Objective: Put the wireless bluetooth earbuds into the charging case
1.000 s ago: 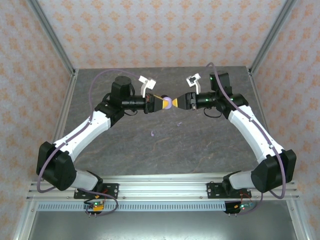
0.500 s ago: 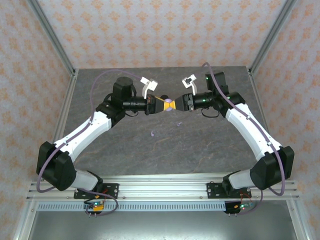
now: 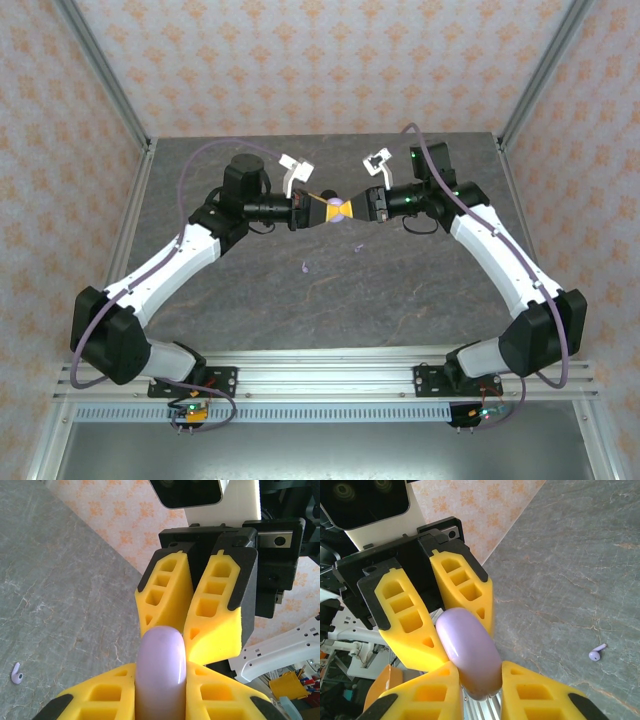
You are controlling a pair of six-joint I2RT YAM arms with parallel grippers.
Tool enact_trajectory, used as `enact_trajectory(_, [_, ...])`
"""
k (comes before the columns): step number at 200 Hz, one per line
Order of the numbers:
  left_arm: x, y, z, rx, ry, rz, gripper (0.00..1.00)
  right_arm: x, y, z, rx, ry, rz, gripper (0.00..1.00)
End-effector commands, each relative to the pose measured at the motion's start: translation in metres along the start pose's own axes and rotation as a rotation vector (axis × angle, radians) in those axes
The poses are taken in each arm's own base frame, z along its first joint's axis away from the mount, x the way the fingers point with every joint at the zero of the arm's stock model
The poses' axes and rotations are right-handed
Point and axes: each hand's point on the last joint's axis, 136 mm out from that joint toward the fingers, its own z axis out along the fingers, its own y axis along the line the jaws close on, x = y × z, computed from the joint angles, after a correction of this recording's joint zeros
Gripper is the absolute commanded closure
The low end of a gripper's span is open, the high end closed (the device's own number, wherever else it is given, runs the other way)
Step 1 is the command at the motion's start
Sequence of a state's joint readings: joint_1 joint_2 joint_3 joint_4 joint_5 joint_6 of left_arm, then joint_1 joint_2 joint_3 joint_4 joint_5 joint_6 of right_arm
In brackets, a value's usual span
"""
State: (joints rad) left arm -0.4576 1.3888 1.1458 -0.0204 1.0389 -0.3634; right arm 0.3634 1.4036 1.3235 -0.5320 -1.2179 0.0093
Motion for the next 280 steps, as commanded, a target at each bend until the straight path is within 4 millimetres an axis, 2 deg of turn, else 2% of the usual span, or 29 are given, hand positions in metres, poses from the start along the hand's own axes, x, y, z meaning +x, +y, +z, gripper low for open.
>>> enact_trajectory(1, [-0.013,-0.025,-0.006,0.030,-0.027,0.088,0.77,-0.012,0.014,-0.002,-0.007,-0.029,-0.058,0.81])
enact_trajectory(27, [-0.012,-0.025,-0.010,0.014,-0.035,0.091,0.62,-0.014,0.017,-0.004,-0.008,-0.040,-0.056,0.81])
enact_trajectory(77, [-0.012,-0.022,-0.013,-0.016,-0.063,0.088,0.58,-0.017,0.020,-0.005,-0.021,-0.056,-0.052,0.81])
enact_trajectory(95, [-0.012,-0.019,-0.013,-0.026,-0.079,0.074,0.52,-0.019,0.020,-0.005,-0.020,-0.066,-0.049,0.81])
enact_trajectory(145, [-0.018,-0.011,-0.015,-0.061,-0.149,0.045,0.47,-0.023,0.023,-0.006,-0.032,-0.096,-0.042,0.81])
enact_trajectory(181, [-0.018,-0.010,-0.013,-0.053,-0.153,0.039,0.48,-0.022,0.024,-0.006,-0.042,-0.095,-0.038,0.81])
enact_trajectory(251, [-0.018,-0.014,-0.009,-0.038,-0.141,0.044,0.57,-0.020,0.025,-0.006,-0.042,-0.092,-0.033,0.81])
enact_trajectory(280, [-0.017,-0.012,-0.007,-0.047,-0.136,0.040,0.70,-0.019,0.025,-0.006,-0.045,-0.090,-0.031,0.81])
